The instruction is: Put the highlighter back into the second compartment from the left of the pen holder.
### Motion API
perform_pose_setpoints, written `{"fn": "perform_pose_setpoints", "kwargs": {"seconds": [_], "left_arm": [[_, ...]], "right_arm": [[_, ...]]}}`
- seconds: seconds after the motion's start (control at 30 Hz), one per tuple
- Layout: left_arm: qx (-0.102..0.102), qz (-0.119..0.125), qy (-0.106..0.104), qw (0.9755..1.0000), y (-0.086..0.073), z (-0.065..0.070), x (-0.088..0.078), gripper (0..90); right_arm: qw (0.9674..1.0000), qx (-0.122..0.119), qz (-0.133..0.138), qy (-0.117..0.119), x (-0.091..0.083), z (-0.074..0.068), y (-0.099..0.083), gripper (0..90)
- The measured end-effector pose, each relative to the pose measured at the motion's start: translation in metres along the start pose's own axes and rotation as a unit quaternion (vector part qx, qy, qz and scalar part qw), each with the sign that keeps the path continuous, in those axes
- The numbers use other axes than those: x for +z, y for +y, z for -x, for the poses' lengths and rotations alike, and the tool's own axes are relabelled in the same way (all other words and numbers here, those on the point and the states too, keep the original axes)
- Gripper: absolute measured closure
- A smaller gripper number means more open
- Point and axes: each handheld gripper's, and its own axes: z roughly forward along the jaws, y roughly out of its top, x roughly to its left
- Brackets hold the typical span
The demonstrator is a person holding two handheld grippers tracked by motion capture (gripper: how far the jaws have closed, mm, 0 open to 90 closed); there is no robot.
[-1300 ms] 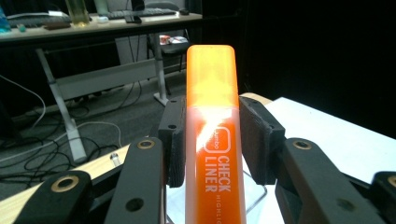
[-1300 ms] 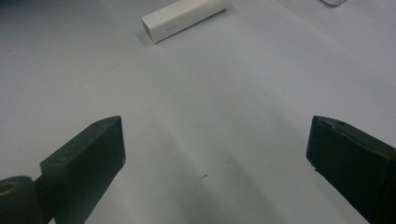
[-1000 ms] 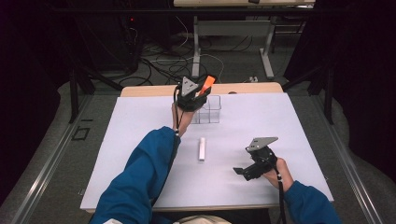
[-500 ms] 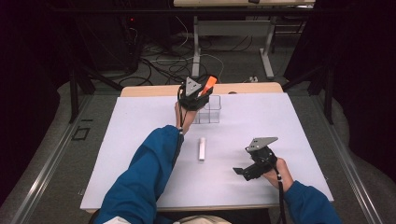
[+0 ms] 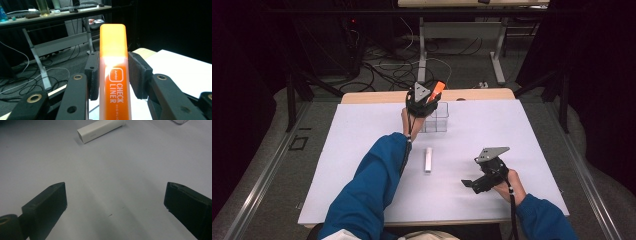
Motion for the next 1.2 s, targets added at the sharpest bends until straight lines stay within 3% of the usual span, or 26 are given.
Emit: {"fn": "perform_pose_setpoints", "kwargs": {"seconds": [0.43, 0.63, 0.73, 0.87, 1.03, 1.2], "left_arm": [[0.001, -0.009, -0.001, 1.0000, -0.008, 0.006, 0.012, 64.2], [0.007, -0.032, -0.006, 0.9995, -0.009, 0.005, 0.010, 62.6], [0.005, -0.046, -0.012, 0.9989, -0.006, 0.006, 0.007, 44.7], [0.006, -0.055, -0.017, 0.9983, -0.001, 0.007, -0.003, 30.7], [0.021, -0.069, -0.018, 0.9972, 0.004, 0.012, -0.020, 22.9], [0.021, -0.086, -0.030, 0.9956, 0.001, 0.012, -0.038, 18.0]], "right_arm": [[0.9999, 0.007, -0.008, 0.003, -0.002, 0.000, 0.000, 3.8], [1.0000, 0.004, -0.007, 0.003, -0.003, 0.000, 0.000, 3.8], [1.0000, 0.004, -0.007, 0.000, -0.003, 0.000, 0.000, 3.8], [1.0000, 0.004, -0.001, -0.001, -0.003, 0.000, 0.000, 3.8], [1.0000, 0.002, -0.003, 0.001, -0.003, 0.000, 0.001, 3.8], [1.0000, 0.005, 0.002, -0.001, -0.004, -0.001, 0.001, 3.8]]}}
